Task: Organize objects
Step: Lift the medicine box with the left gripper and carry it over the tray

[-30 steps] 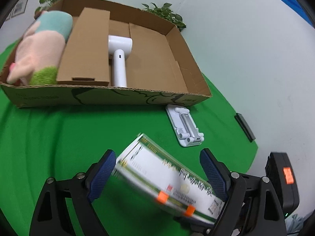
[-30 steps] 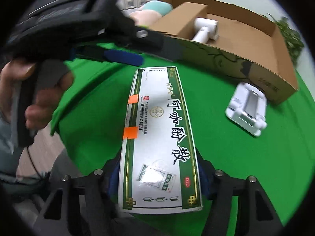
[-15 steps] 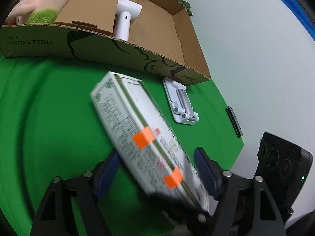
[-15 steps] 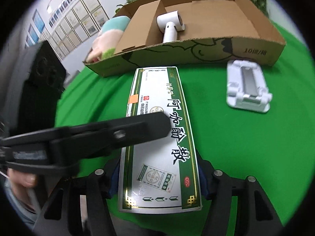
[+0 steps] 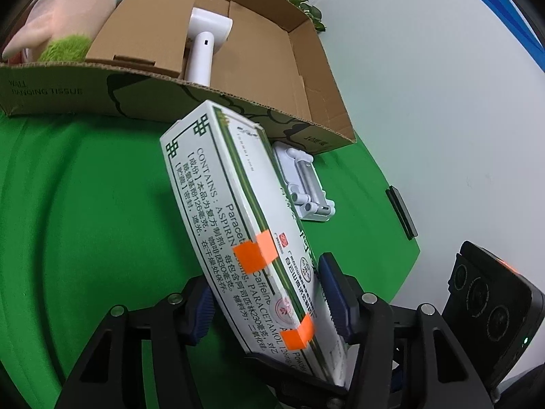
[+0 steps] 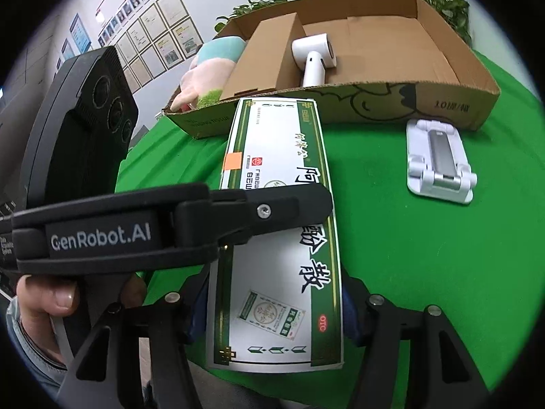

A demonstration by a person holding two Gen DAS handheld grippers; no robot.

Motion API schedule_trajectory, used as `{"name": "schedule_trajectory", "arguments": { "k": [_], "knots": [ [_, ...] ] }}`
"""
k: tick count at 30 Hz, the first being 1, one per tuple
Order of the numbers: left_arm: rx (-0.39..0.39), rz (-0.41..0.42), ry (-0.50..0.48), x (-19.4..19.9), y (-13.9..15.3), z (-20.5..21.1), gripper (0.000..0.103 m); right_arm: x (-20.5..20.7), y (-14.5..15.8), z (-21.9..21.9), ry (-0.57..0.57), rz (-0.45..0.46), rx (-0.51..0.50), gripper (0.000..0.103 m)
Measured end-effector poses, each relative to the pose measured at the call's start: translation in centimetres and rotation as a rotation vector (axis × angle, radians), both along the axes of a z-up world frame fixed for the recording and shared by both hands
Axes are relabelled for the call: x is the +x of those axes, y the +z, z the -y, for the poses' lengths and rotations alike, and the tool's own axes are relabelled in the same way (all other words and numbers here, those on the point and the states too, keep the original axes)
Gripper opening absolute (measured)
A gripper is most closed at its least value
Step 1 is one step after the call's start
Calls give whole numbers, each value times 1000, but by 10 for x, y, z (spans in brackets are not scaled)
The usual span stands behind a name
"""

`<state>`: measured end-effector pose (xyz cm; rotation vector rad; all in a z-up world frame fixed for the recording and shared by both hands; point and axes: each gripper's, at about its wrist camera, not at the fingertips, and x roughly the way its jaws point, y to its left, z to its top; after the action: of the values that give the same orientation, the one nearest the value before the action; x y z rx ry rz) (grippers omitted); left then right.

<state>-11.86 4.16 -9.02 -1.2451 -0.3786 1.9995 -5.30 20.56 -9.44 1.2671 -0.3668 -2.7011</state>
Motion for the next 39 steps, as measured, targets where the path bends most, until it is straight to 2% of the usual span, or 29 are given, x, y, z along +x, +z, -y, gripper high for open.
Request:
{"name": "schedule_trajectory", "arguments": {
  "k": [3, 7, 17, 25, 33, 39],
  "knots": [
    [-28, -36, -7, 1, 11, -5, 52, -4, 3, 2, 15, -1, 20, 60],
    [-64, -123, -22, 0, 35, -15, 52, -8, 14, -4, 11, -28, 11, 60],
    [-74, -249, -50, -12, 81, -35, 52, -22, 47, -11, -23, -99, 43, 60],
    [-68, -306, -57, -23, 105, -37, 52, -46, 65, -23, -32, -130, 46, 60],
    [-79, -362, -89, -58, 132, -55, 52, -74, 84, -46, -69, -174, 23, 59],
    [-86, -359, -92, -93, 151, -69, 52, -100, 96, -61, -76, -173, 21, 59]
  ]
}}
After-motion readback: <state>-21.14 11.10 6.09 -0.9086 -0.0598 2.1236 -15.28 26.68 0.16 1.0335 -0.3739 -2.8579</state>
